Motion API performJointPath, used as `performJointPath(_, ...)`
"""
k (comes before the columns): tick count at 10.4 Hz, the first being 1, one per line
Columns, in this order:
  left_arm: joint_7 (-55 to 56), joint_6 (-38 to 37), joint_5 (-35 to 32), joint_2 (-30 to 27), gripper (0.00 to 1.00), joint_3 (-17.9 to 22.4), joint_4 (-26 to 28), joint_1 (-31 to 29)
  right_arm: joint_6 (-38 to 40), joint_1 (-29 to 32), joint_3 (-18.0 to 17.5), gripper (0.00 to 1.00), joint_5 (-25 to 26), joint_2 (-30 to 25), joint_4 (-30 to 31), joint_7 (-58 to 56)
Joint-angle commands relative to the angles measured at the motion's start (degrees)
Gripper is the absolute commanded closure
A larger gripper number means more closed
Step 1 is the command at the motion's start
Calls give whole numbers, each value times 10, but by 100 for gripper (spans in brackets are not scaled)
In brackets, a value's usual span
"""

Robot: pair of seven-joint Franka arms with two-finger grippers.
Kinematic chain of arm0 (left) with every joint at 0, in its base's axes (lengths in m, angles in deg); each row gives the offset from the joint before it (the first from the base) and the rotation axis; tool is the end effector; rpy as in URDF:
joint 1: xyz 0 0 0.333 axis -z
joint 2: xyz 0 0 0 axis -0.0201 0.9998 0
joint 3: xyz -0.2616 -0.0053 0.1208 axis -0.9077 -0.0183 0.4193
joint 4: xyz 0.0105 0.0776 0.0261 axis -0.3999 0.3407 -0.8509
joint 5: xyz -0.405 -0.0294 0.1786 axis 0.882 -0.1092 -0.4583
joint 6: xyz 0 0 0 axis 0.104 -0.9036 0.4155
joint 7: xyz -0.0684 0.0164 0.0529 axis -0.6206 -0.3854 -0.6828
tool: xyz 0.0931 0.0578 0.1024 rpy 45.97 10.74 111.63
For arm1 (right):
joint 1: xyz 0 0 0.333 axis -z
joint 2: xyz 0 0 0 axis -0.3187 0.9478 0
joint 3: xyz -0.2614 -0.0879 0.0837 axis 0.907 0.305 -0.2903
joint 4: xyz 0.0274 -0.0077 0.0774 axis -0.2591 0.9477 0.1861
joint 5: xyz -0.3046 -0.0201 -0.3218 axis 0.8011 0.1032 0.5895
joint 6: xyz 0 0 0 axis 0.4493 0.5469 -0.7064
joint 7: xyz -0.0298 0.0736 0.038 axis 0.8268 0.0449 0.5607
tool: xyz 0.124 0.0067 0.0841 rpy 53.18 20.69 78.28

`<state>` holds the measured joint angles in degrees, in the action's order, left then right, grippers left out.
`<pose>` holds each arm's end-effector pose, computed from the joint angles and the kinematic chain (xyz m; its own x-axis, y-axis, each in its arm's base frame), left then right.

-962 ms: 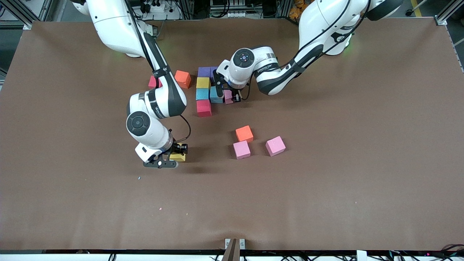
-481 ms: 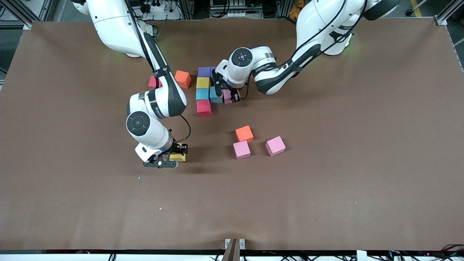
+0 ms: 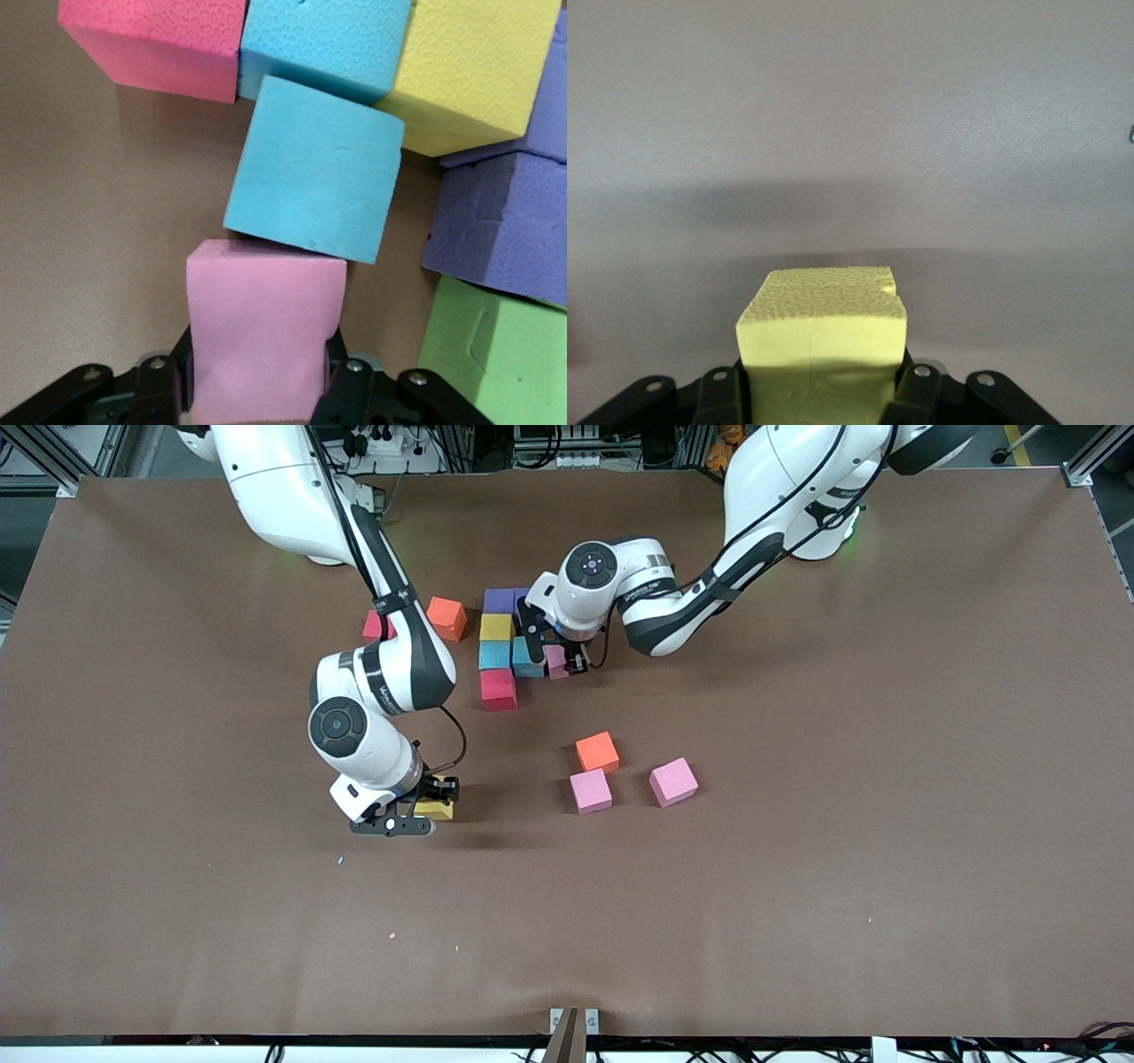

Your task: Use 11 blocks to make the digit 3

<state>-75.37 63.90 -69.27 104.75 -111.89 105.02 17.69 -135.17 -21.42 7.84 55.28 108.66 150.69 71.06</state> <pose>0.3110 -0.5550 0.1004 0.2492 -0.9637 0.0960 -0.9581 -0.2310 0.1691 0.6492 0.2760 0.1572 0.9991 -0.0416 0.0060 -0.0411 -0.9969 -0.0672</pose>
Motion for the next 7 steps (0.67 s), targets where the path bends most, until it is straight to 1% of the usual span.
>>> performJointPath(1,20,6,-14,5,100,3,-11,12,-1,-2,1,74,3,1,-4,12)
performJointPath(4,19,6,-15,8,100,3,-12,16,-1,-2,1,74,3,1,-4,12)
performJointPath(6,18,6,-20,8,92,3,-12,16,-1,-2,1,74,3,1,-4,12)
performJointPath(7,13,6,-21,8,91,4,-13,17,-1,-2,1,74,3,1,-4,12)
